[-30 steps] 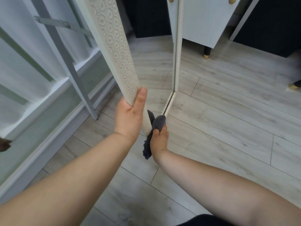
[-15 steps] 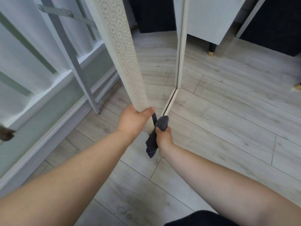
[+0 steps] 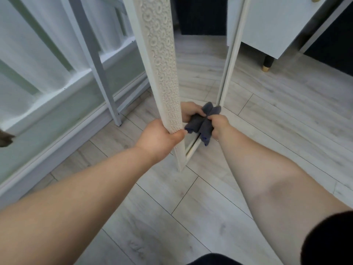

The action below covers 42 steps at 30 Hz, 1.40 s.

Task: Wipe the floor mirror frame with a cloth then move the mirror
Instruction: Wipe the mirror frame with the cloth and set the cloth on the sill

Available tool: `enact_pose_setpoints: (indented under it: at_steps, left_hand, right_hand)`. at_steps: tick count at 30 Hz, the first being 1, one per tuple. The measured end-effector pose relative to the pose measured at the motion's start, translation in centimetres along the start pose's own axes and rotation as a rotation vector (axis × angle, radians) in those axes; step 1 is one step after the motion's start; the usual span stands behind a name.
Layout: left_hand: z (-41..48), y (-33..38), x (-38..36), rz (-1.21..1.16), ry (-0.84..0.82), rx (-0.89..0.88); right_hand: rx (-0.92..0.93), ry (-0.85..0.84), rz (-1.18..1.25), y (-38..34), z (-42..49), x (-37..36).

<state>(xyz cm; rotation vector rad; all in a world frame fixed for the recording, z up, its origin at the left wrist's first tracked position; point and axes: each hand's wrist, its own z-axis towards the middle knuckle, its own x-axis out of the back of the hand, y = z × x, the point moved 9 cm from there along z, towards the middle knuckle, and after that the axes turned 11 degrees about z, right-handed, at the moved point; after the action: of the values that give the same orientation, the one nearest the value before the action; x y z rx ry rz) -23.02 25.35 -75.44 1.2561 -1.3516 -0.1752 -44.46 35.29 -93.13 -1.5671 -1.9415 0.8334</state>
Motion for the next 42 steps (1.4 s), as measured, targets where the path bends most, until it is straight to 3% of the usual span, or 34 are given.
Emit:
enact_pose_setpoints:
  at_steps: [3,7,9,12,14,20,28,30,34,38,42]
  left_hand:
    - [-0.1,0.0,0.1,0.011,0.009,0.011]
    - [-0.3,-0.2,0.1,-0.039,0.028,0.038]
    - [-0.3,-0.5,0.0,-0.043,0.057,0.075]
    - [-0.3,-0.4,-0.2,-0.055,0.057,0.064]
    - [-0.5,-0.1,-0.2,-0.06,0.027,0.041]
    - [-0.2,-0.6,0.0,0.034,0.042,0.077]
    - [-0.3,0.1,0.0,0.05,0.026,0.054]
    - [-0.5,-0.2,0.1,0.021,0.04,0.087]
    - [-0.2,-0.9,0.0,0.047,0.069,0.097]
    - [0.0,-1.0,0.1,0.059,0.067,0.073]
    - [0.0,-0.8,-0.2,0.037,0.055,0.037]
  right_hand:
    - [0.005,0.0,0.062,0.4,0.0,-0.8]
    - [0.021,0.051,0.206,6.9,-2.2,-1.2]
    - [0.15,-0.004,0.09,9.3,-4.0,-1.3]
    - [0.146,-0.063,0.023,11.8,0.7,-1.3]
    - [0.154,-0.003,-0.01,8.1,0.8,-0.7]
    - [0.24,-0.113,0.001,-3.7,0.8,-0.5]
    - [0.052,0.014,-0.075,-1.1,2.4,-0.1]
    - [0.06,0.052,-0.077,-0.9,2.3,0.0]
    - [0.245,0.03,-0.121,-3.5,3.5,0.1]
    - [0.082,0.009,-0.043,-2.7,2.9,0.0]
    - [0.16,0.004,-0.265,-0.9,2.0,1.1]
